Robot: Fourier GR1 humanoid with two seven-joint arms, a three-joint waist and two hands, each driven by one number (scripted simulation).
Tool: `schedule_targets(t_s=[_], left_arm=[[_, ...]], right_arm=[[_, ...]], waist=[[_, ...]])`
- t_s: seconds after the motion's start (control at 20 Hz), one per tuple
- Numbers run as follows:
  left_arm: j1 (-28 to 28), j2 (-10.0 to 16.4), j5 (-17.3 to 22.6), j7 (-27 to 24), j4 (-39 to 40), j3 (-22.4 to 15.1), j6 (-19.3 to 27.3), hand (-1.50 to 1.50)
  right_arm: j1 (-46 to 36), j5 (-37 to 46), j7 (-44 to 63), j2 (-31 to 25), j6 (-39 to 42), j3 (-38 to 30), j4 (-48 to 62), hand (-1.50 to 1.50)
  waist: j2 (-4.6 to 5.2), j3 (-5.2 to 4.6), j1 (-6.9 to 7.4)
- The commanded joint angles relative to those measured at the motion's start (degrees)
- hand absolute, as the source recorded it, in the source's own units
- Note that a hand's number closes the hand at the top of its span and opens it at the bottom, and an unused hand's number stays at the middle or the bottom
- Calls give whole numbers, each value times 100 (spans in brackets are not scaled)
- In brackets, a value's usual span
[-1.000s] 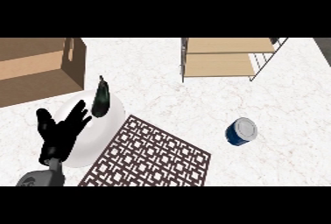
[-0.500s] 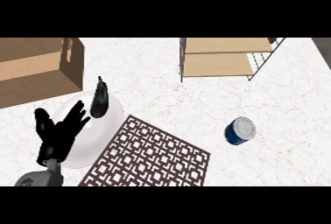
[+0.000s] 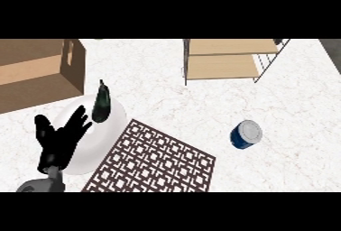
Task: Pick the sweet potato from the placemat and place it in the tiered shelf
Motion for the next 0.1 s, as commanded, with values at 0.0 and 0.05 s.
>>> schedule_targets(t_s=[0.0, 0.05], left_arm=[[-109, 106, 92, 154, 164, 125, -93, 0], [30, 31, -9, 151, 13, 26, -2, 0]], right_arm=[[368, -265, -260, -411, 544, -119, 62, -150], [467, -350, -226, -632, 780, -183, 61, -150]], waist=[[27, -27, 8], [17, -25, -1]])
